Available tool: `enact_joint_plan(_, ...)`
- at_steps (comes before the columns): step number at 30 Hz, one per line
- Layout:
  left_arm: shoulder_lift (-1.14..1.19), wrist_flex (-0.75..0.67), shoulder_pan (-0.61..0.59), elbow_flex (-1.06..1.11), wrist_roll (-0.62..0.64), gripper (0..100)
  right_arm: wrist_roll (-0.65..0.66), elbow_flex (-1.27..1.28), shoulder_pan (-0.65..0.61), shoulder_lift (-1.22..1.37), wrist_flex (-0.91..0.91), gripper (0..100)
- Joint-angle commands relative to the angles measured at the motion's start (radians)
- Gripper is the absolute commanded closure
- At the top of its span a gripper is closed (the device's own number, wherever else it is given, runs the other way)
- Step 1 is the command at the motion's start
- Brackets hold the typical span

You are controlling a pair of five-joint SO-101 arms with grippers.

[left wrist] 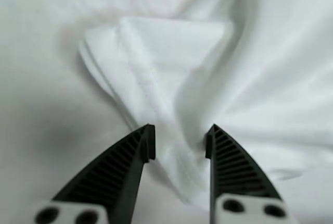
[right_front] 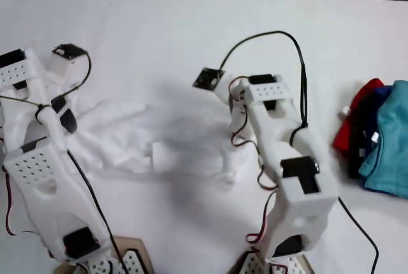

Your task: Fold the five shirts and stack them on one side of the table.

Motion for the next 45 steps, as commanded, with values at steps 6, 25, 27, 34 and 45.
enact_joint_plan(6,-0.006,-0.006,-0.002,-0.012,-0.005,82,0.035,-0.161,0.087,0.019,0.056,95.2)
enact_joint_plan(25,-0.006,-0.008,-0.006,-0.012,-0.031,82,0.006,0.269,-0.139,-0.595,0.320,95.4)
enact_joint_plan(27,-0.006,-0.008,-0.003,-0.012,-0.031,82,0.006,0.381,-0.160,-0.673,0.303,95.3)
enact_joint_plan(34,-0.005,-0.028,0.000,-0.010,-0.028,82,-0.040,0.549,-0.234,-0.819,0.283,95.1)
enact_joint_plan(45,-0.005,-0.023,0.014,-0.005,-0.025,82,-0.084,0.600,-0.335,-0.670,0.073,95.0)
